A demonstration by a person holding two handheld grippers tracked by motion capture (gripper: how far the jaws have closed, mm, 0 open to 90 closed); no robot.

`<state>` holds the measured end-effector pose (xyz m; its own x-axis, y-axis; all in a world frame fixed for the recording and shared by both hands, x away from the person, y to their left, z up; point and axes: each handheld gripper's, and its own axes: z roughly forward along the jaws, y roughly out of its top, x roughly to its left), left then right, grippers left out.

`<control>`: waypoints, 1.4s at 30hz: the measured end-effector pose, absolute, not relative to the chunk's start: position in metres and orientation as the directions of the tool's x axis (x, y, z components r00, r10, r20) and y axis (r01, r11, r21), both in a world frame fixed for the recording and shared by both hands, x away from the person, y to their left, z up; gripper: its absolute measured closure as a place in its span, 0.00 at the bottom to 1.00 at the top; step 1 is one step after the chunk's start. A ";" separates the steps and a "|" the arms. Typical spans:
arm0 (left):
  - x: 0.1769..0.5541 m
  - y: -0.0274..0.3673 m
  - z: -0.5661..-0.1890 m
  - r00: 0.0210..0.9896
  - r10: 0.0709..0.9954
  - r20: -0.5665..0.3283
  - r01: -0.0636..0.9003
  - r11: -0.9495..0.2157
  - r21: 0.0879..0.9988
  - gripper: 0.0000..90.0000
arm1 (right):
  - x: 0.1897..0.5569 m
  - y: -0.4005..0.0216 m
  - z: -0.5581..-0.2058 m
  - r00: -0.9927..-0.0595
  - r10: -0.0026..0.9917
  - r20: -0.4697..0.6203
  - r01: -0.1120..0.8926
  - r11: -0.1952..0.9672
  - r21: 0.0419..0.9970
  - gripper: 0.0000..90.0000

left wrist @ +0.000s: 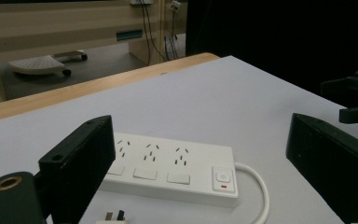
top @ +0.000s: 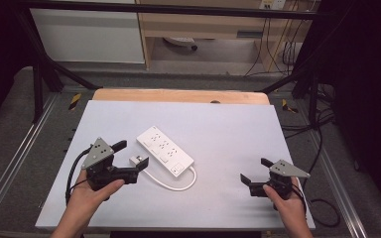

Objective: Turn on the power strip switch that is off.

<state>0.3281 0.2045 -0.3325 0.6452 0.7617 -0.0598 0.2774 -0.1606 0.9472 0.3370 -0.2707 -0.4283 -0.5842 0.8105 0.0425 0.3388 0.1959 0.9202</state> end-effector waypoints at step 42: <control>0.379 0.193 -0.332 0.631 0.773 -0.072 0.324 -0.179 0.929 0.11 | 0.337 -0.271 -0.428 -0.586 0.809 0.045 0.341 0.196 0.919 0.02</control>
